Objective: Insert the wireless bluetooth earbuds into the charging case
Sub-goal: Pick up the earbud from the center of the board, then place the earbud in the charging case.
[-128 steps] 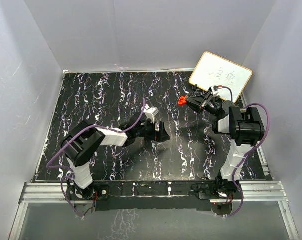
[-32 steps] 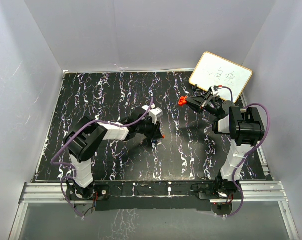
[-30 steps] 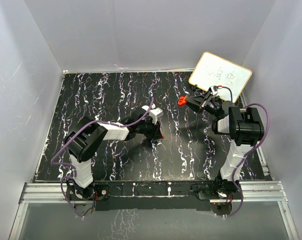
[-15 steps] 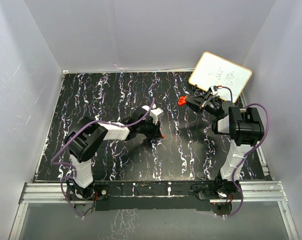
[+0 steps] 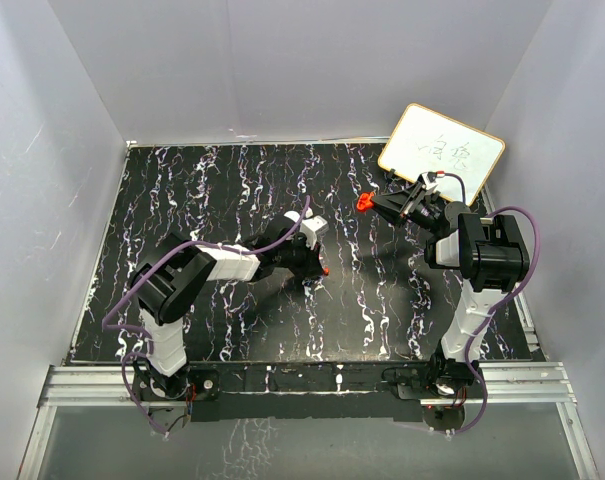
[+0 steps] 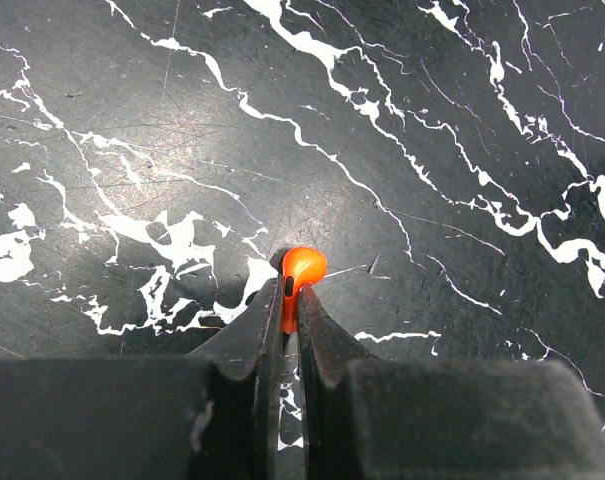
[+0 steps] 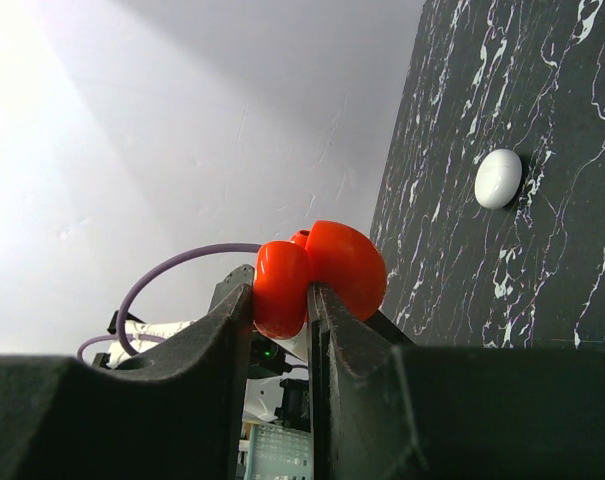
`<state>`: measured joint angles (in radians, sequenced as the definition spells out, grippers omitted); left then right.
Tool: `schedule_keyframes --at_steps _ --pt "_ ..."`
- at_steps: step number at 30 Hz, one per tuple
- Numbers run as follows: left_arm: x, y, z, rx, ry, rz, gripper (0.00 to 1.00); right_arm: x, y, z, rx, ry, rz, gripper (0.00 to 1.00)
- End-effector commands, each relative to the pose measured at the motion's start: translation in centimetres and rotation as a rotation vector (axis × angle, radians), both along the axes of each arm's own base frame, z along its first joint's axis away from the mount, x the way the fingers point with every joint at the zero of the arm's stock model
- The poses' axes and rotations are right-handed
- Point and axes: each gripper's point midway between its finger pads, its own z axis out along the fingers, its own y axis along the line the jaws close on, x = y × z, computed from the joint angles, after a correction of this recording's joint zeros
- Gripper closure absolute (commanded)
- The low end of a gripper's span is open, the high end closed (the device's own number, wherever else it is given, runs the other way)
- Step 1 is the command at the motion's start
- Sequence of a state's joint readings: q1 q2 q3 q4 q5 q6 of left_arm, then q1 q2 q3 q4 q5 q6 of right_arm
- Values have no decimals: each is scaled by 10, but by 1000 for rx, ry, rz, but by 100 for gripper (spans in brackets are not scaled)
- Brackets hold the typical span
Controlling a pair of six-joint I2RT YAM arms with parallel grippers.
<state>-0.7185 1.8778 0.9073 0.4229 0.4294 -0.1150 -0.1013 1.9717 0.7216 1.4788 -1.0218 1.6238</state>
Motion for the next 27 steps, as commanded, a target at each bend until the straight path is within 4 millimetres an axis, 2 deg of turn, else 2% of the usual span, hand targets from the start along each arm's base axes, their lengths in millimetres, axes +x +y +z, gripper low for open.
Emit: schedule_keyframes --at_steps 1,4,7,11,15,20,27 --pt "5 -2 19 -11 -46 14 100 -22 1 43 -51 -365 4 100" --pt "15 -3 42 -45 -102 44 100 -22 1 43 -49 -360 10 100" --pt "30 -1 78 -104 -181 79 100 -23 3 42 -43 -345 22 100" --pt "50 3 125 -203 -294 125 100 -26 13 39 -36 -332 61 100" --pt "68 10 163 -293 -413 183 100 -30 24 38 -28 -317 101 100" --pt "79 12 193 -400 -534 199 100 -35 39 34 -13 -291 152 100" --pt "71 11 230 -562 -652 151 100 -44 62 30 18 -242 228 100"
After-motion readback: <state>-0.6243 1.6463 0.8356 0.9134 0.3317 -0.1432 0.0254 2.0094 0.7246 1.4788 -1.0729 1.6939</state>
